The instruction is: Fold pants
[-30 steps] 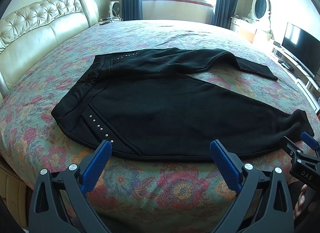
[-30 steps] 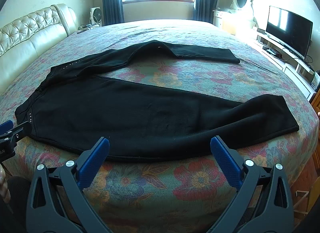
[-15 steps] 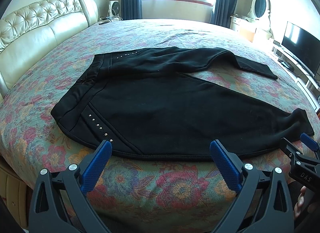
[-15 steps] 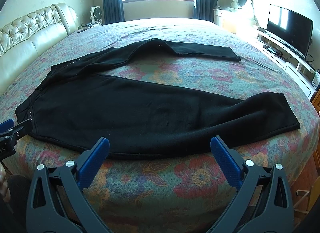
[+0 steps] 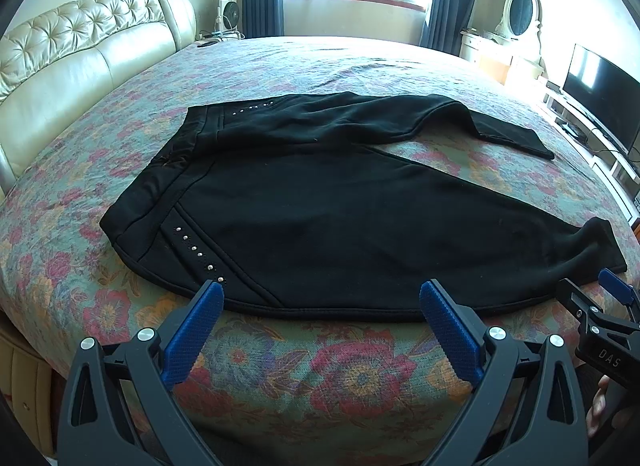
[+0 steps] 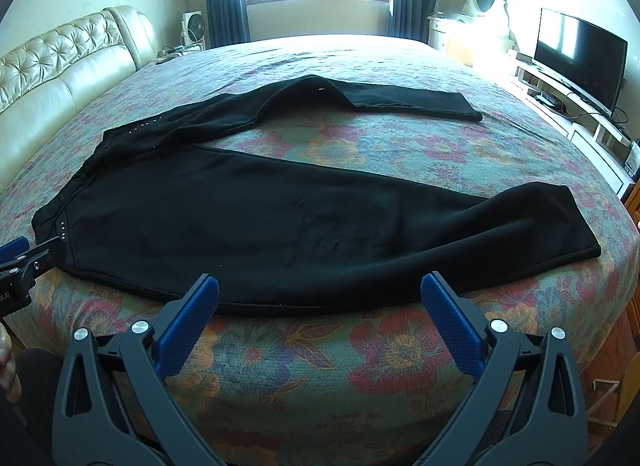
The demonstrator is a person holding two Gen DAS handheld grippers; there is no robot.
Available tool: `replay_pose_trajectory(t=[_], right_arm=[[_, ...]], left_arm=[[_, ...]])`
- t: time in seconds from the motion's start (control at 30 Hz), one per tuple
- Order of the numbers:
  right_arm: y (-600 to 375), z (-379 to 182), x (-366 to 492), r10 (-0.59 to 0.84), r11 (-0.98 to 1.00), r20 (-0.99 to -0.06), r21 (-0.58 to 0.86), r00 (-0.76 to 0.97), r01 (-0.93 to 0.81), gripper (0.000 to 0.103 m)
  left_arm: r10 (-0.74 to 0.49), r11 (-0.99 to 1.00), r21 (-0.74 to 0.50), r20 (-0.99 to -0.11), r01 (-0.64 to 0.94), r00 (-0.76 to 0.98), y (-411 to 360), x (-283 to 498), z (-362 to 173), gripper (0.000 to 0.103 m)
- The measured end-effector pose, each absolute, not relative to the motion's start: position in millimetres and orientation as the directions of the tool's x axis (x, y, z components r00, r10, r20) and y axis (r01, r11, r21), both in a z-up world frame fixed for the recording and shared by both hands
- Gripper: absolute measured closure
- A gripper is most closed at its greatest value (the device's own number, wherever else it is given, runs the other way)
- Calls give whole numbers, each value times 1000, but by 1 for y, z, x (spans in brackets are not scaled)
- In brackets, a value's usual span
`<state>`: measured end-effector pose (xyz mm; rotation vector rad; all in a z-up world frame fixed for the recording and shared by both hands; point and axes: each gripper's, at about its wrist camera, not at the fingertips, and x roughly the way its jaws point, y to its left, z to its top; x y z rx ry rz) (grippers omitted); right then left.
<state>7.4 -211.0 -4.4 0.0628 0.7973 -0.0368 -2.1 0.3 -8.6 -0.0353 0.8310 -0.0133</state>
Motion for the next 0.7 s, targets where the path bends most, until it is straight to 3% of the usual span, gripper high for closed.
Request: replay_pose_trajectory(t=[0.7], right_arm=[[-207, -9, 9, 1, 998, -724, 48, 690, 49, 2]], left_arm=[[-28, 999, -32, -744, 6, 667, -4, -2, -11, 5]])
